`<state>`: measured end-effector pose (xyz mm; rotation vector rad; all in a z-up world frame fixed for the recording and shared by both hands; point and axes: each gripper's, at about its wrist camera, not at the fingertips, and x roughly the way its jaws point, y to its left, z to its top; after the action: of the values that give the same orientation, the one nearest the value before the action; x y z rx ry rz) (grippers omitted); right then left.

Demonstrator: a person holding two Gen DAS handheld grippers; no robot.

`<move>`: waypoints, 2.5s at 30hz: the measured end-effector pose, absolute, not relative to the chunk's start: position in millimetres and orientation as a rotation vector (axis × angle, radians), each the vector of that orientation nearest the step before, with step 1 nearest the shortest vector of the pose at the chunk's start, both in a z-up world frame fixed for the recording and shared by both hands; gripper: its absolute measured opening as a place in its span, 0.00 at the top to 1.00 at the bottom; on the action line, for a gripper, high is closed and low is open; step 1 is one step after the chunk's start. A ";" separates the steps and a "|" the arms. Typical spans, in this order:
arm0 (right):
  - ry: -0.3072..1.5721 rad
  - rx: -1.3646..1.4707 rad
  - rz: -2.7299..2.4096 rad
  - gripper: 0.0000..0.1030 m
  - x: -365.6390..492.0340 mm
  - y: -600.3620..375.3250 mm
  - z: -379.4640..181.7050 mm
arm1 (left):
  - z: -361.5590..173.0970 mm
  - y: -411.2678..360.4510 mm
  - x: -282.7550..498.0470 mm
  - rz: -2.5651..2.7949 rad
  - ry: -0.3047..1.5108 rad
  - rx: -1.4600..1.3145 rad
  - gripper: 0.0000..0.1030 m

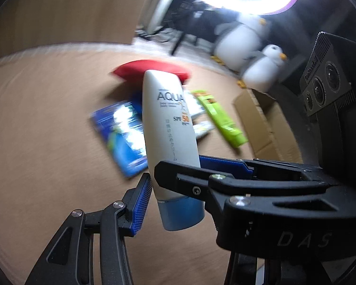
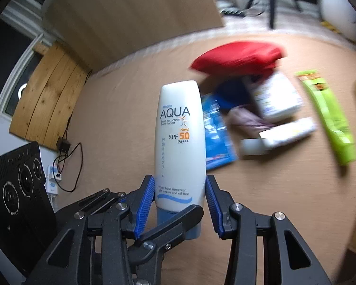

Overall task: Organize objects
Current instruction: 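Carry the sunscreen bottle into the cardboard box and open the right gripper, then move the right tool to the blue card package and grasp it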

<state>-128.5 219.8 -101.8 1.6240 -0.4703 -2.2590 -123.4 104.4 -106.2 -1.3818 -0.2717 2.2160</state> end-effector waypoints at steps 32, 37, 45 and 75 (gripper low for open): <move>-0.720 1.613 -2.632 0.61 -55.2 469.2 -76.8 | -94.3 373.7 -112.3 1.950 -0.037 -1.258 0.42; -0.690 1.604 -2.685 0.43 -52.2 469.2 -72.1 | -96.0 358.2 -118.4 1.983 -0.036 -1.256 0.36; -0.629 1.591 -2.723 0.43 -50.7 455.0 -64.5 | -94.6 298.7 -116.2 2.074 -0.028 -1.266 0.33; -0.125 1.557 -2.368 0.34 -154.6 210.6 -98.8 | -120.5 -25.9 -94.6 2.476 -0.205 -1.512 0.09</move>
<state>-154.6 210.6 -98.8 1.5570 -0.1250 -2.3680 -94.6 -25.9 -120.5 -1.5125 -0.2050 2.4757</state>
